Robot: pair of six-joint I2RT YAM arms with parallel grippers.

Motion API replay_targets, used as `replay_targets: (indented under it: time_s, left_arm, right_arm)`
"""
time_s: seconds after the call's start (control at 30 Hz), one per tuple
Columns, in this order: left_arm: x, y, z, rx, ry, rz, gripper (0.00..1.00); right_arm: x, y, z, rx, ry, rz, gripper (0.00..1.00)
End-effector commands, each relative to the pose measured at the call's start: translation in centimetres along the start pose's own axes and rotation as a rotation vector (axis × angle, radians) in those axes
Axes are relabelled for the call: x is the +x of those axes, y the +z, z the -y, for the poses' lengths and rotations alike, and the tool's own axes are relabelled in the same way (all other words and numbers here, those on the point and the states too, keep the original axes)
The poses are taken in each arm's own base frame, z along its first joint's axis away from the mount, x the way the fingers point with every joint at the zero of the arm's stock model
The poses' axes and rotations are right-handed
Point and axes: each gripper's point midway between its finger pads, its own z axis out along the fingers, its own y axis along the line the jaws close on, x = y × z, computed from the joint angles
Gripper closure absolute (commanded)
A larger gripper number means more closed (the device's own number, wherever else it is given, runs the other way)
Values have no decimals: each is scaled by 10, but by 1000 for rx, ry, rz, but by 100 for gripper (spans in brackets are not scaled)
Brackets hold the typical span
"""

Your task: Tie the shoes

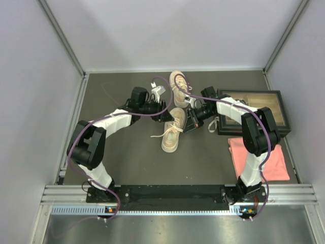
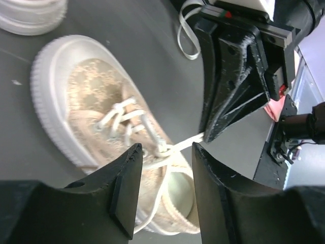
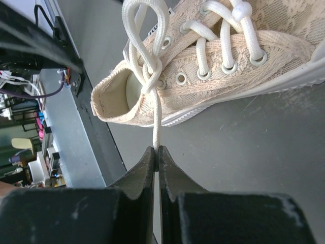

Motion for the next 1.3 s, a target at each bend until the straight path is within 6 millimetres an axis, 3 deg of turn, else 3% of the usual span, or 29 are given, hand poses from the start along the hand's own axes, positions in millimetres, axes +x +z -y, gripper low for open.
replay_targets:
  time_s: [0.0, 0.13, 0.23, 0.4, 0.47, 0.7, 0.9, 1.0, 1.03, 1.07, 1.27]
  left_arm:
    - [-21, 11, 9, 11, 33, 47, 51]
    - [-17, 20, 8, 8, 12, 21, 51]
    - [-17, 22, 5, -5, 7, 17, 61]
    - [-22, 23, 3, -15, 18, 29, 92]
    - [-27, 21, 2, -18, 34, 47, 100]
    - [-51, 3, 7, -4, 82, 139, 100]
    - [-46, -1, 13, 22, 94, 137, 100]
    - [-35, -1, 31, 117, 159, 88, 100]
    - [-32, -2, 33, 128, 171, 73, 94]
    - [-30, -4, 35, 137, 197, 73, 81]
    - [-47, -13, 20, 61, 146, 126, 61]
  right_arm:
    - [-15, -2, -12, -29, -52, 24, 100]
    - [-14, -3, -11, -27, -52, 24, 100]
    - [-13, -2, -11, -27, -50, 20, 100]
    - [-13, -2, -10, -27, -50, 19, 100]
    - [-13, -2, -9, -25, -49, 16, 100]
    - [-12, -3, -6, -20, -43, 15, 100]
    - [-12, -4, -4, -16, -38, 14, 100]
    - [-12, -5, -4, -15, -38, 15, 100]
    - [-12, -5, -4, -18, -37, 16, 100]
    - [-13, -5, -4, -20, -39, 16, 100]
    - [-15, -4, -4, -27, -39, 21, 100]
